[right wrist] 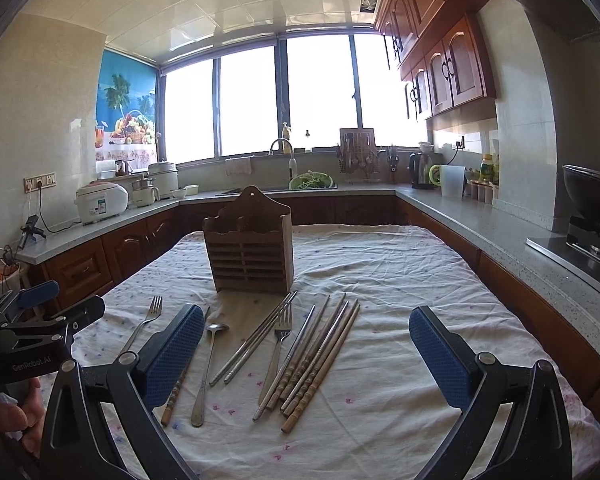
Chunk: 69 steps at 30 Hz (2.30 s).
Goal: Organize utensils
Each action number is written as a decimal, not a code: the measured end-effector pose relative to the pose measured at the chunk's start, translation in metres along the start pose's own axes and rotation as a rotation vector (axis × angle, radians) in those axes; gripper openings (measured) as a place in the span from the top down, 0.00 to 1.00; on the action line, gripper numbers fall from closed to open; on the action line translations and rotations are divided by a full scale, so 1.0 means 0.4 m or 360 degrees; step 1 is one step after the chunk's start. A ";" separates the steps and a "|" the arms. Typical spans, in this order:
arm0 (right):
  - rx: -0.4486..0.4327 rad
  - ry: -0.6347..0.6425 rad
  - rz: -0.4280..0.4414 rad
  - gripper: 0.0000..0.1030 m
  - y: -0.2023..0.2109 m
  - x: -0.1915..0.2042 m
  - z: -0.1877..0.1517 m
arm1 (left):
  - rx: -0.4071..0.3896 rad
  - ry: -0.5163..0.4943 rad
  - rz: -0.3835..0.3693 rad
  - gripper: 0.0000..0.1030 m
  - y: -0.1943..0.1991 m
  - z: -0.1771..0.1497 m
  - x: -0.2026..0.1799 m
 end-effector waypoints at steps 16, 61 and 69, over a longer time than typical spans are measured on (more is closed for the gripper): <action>-0.0003 0.0012 0.0022 0.00 0.000 0.005 -0.002 | 0.0006 0.0000 0.0000 0.00 -0.002 -0.001 -0.002; 0.0636 -0.0424 -0.0097 0.61 -0.357 -0.187 -0.023 | 0.0590 0.0167 -0.0329 0.31 -0.369 -0.031 0.018; 0.0809 -0.0474 -0.0176 0.77 -0.505 -0.231 -0.056 | 0.0787 0.0185 -0.0410 0.49 -0.484 -0.048 0.007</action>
Point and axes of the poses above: each gripper's, at about its wrist camera, not at the fingertips, and y roughly against the way its jaws point, x to its left, z to its top, the point moved 7 cm from there along -y, roughly the way its jaws point, and after that the axes turned 13 degrees about -y, right-handed, at the moved point
